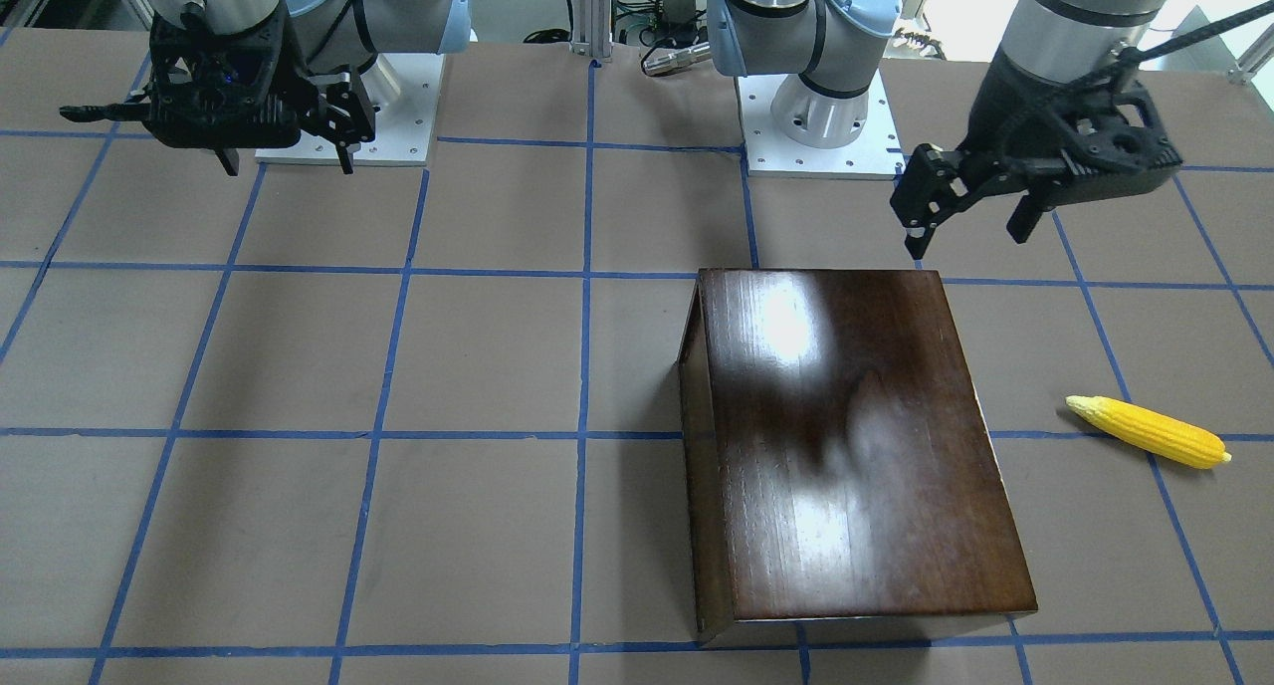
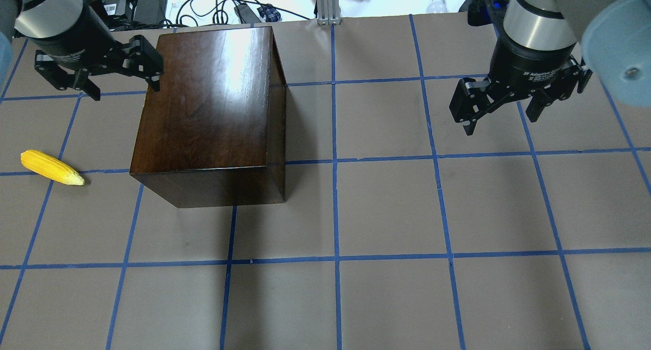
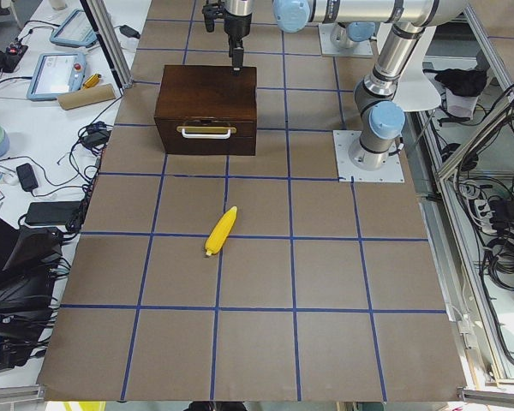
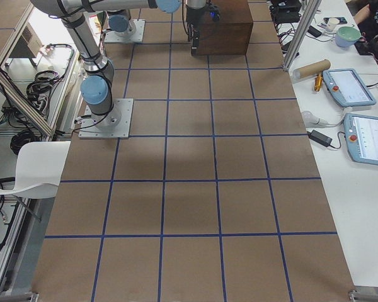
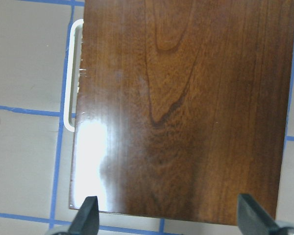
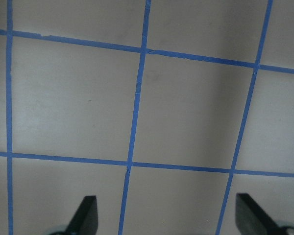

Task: Open drawer and put corn inside
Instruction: 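Lower the left gripper beside the cabinet near the white drawer handle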

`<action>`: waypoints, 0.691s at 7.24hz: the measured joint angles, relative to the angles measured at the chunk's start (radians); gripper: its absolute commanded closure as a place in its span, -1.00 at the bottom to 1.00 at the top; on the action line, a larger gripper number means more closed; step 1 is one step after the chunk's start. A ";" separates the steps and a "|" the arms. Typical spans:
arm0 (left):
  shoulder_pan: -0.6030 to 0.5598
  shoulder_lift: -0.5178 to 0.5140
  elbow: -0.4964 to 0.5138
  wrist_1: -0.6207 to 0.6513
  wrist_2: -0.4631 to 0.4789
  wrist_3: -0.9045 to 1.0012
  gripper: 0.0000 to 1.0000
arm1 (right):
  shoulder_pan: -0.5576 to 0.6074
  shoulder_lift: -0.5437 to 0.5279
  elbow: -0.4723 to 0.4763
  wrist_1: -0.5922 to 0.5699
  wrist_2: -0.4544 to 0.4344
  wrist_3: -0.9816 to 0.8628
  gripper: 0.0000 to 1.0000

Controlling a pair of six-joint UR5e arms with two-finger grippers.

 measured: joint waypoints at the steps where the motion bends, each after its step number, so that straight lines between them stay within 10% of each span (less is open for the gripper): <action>1: 0.077 -0.002 0.004 -0.001 -0.001 0.077 -1.00 | 0.000 0.000 0.000 0.000 0.000 0.000 -1.00; 5: 0.361 -0.037 0.014 0.002 -0.013 0.454 -1.00 | 0.000 0.000 0.000 0.000 -0.001 0.000 -1.00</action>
